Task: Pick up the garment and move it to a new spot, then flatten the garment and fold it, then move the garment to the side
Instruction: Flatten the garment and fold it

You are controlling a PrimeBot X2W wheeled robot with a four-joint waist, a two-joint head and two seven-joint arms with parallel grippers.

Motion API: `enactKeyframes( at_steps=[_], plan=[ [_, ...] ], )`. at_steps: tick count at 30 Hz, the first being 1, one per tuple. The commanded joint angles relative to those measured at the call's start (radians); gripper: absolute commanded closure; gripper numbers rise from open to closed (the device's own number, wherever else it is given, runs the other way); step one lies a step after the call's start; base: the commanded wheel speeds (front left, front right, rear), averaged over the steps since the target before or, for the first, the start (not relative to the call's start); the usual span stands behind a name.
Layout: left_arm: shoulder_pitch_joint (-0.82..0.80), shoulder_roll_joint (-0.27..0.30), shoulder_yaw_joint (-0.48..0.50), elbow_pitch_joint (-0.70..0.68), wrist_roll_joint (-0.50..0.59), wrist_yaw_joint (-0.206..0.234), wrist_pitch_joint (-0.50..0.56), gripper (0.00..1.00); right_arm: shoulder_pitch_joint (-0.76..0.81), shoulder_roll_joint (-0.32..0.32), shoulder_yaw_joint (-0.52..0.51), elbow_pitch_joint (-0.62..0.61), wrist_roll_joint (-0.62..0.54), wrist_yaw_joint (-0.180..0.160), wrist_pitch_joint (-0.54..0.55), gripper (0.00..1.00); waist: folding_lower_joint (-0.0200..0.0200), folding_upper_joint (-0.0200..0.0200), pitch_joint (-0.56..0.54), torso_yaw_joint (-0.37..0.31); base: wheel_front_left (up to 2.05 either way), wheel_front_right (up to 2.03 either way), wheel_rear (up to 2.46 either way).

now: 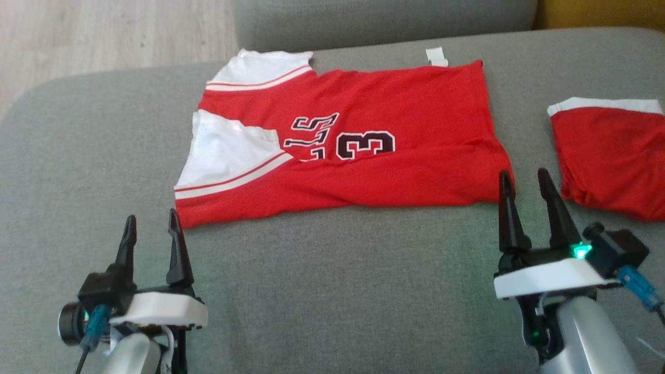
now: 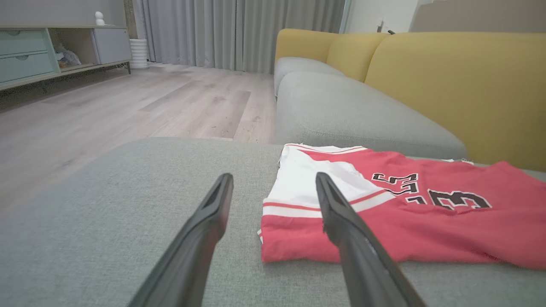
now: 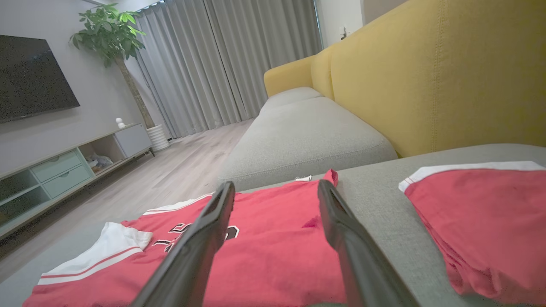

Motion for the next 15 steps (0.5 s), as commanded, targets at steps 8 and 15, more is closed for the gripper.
enactKeyframes(
  at_steps=[8, 15],
  plan=[
    [-0.178, 0.022, 0.028, 0.219, -0.002, -0.040, 0.073, 0.00, -0.072, 0.000, 0.035, -0.050, 0.022, 0.007, -0.006, 0.00, -0.0002, 0.0000, 0.086, -0.042, 0.00, 0.00, 0.00],
    [-0.266, 0.040, 0.024, 0.386, -0.003, -0.035, 0.137, 0.00, -0.085, 0.000, 0.037, -0.053, 0.032, 0.007, -0.006, 0.00, -0.0002, 0.0000, 0.136, -0.075, 0.00, 0.00, 0.00]
  ],
)
